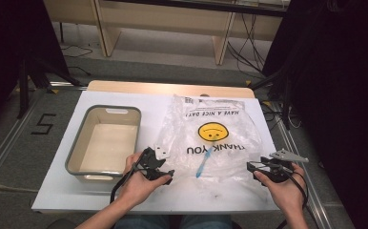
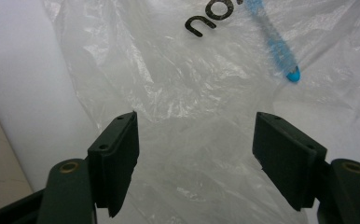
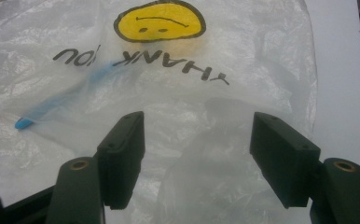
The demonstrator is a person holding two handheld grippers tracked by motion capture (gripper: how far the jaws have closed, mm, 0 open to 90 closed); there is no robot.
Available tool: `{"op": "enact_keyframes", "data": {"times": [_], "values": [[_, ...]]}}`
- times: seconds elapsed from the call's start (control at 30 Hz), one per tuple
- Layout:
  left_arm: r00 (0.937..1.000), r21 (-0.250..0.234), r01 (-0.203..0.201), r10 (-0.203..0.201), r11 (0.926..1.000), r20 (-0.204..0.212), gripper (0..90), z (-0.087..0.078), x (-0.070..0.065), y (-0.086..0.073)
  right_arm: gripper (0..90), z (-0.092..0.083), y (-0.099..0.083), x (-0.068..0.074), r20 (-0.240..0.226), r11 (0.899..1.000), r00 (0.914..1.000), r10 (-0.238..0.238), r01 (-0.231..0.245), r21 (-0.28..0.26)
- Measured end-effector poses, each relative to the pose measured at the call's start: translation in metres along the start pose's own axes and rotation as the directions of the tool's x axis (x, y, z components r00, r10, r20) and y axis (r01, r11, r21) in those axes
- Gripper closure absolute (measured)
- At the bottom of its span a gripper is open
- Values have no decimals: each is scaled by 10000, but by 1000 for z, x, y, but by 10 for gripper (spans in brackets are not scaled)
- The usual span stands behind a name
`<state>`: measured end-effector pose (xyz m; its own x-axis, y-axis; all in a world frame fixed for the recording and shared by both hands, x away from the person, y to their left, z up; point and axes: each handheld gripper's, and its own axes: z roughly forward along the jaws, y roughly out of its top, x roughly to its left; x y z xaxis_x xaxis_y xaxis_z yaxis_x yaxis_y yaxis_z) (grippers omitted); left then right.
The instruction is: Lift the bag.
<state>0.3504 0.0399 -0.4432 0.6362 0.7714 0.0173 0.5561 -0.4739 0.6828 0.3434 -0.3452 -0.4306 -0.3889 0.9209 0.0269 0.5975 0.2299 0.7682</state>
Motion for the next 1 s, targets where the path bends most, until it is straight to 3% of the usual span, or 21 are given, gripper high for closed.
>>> {"op": "enact_keyframes", "data": {"times": [0.37,0.63,0.83,1.0], "values": [[10000,373,-56,56,9993,-15,326,-4,-4,-11,348,-1,-6,2,-214,9998,9997,69,-65,185],[9996,1137,-252,236,9932,150,349,4,-5,-22,313,-3,-14,8,-495,9939,9984,-258,310,1061],[9985,1686,-411,342,9848,433,363,8,-7,-26,282,-3,-22,14,-927,9723,9925,-800,982,2122],[9976,1708,-383,279,9846,628,367,6,-6,-27,277,-3,-29,16,-1144,9521,9880,-1036,1318,2759]]}}
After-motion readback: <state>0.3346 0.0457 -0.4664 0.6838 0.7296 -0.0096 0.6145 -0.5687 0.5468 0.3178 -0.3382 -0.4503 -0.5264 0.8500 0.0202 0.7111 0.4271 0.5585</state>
